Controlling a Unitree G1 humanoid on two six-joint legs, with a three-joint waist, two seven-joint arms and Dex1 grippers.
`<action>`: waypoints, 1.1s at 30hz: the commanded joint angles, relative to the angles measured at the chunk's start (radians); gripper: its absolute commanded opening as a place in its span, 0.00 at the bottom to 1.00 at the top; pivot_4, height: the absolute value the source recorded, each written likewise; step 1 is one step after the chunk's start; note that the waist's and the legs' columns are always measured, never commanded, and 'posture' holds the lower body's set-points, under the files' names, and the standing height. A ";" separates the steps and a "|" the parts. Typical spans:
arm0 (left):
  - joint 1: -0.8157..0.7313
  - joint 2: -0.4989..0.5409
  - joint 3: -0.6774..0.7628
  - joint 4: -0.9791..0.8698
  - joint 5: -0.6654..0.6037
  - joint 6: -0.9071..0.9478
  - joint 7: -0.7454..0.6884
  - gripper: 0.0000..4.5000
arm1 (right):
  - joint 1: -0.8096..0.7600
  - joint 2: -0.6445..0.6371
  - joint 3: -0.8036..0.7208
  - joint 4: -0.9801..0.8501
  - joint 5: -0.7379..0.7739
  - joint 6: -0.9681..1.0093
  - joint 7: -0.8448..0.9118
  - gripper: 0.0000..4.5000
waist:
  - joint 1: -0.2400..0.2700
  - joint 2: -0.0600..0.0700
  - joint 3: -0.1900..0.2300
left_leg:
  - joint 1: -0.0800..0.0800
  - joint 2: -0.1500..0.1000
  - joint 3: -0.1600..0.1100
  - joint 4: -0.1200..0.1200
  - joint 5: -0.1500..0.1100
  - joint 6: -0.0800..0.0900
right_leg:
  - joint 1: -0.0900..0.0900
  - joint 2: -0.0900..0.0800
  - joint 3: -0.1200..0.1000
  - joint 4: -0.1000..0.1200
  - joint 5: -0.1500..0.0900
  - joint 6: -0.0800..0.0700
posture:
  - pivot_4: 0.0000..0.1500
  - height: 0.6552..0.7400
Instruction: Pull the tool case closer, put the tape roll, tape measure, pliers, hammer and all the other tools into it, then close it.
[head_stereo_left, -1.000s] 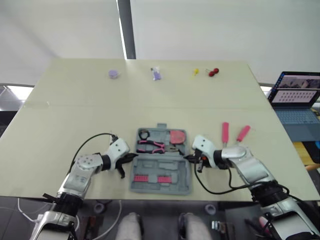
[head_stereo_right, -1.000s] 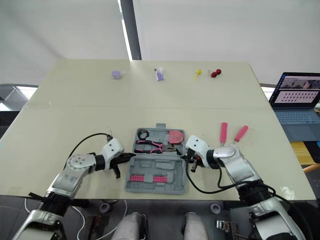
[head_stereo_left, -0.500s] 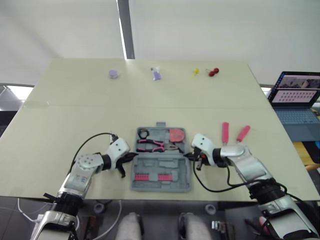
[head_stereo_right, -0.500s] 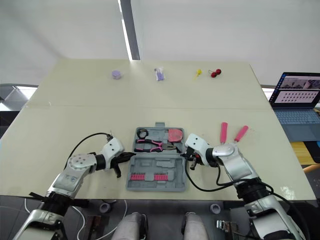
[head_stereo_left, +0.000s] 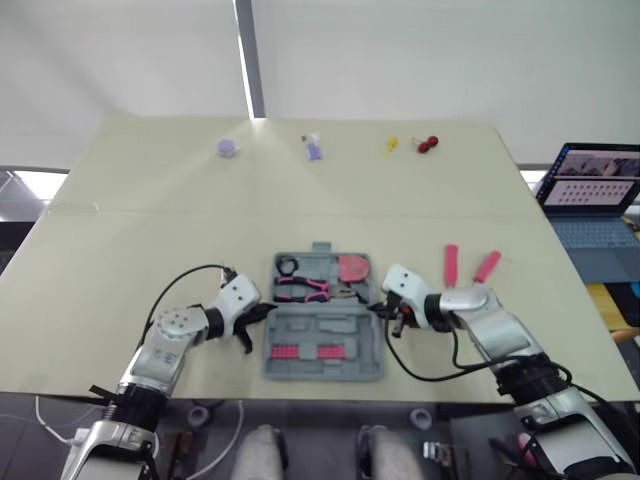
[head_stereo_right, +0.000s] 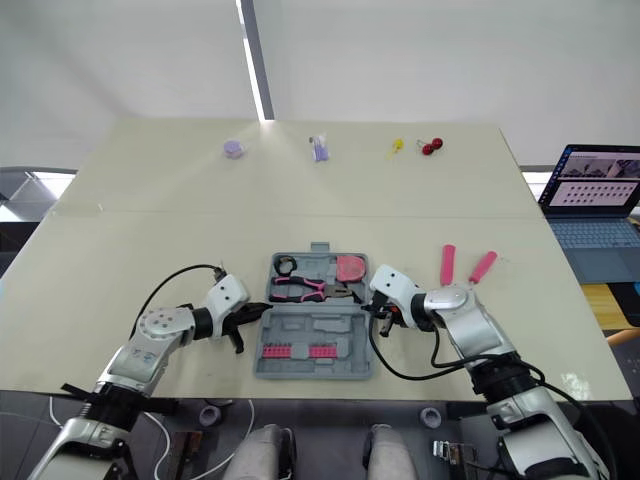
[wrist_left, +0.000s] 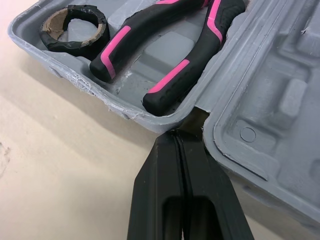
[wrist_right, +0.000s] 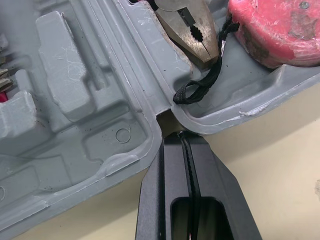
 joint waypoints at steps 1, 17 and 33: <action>-0.029 -0.019 0.000 -0.009 -0.001 -0.024 0.006 0.00 | -0.022 0.019 -0.014 -0.020 0.014 -0.032 -0.005 0.01 | 0.000 0.000 0.000 | 0.000 0.000 0.000 0.000 0.000 0.000 | 0.000 0.000 0.000 0.000 0.000 0.000 | 1.00 1.00; -0.032 -0.026 -0.006 -0.006 0.001 -0.022 0.006 0.00 | -0.028 0.025 -0.015 -0.006 0.006 -0.042 -0.011 0.01 | -0.001 0.000 0.000 | 0.000 0.000 0.000 0.000 0.001 0.002 | 0.000 0.000 0.000 0.000 0.000 0.000 | 1.00 1.00; -0.016 -0.003 0.004 -0.015 0.001 -0.018 0.000 0.00 | -0.014 0.012 -0.012 -0.023 0.009 -0.030 0.002 0.01 | -0.001 0.000 0.000 | 0.000 0.000 0.000 0.000 0.001 0.002 | 0.000 0.000 0.000 0.000 0.000 0.001 | 1.00 1.00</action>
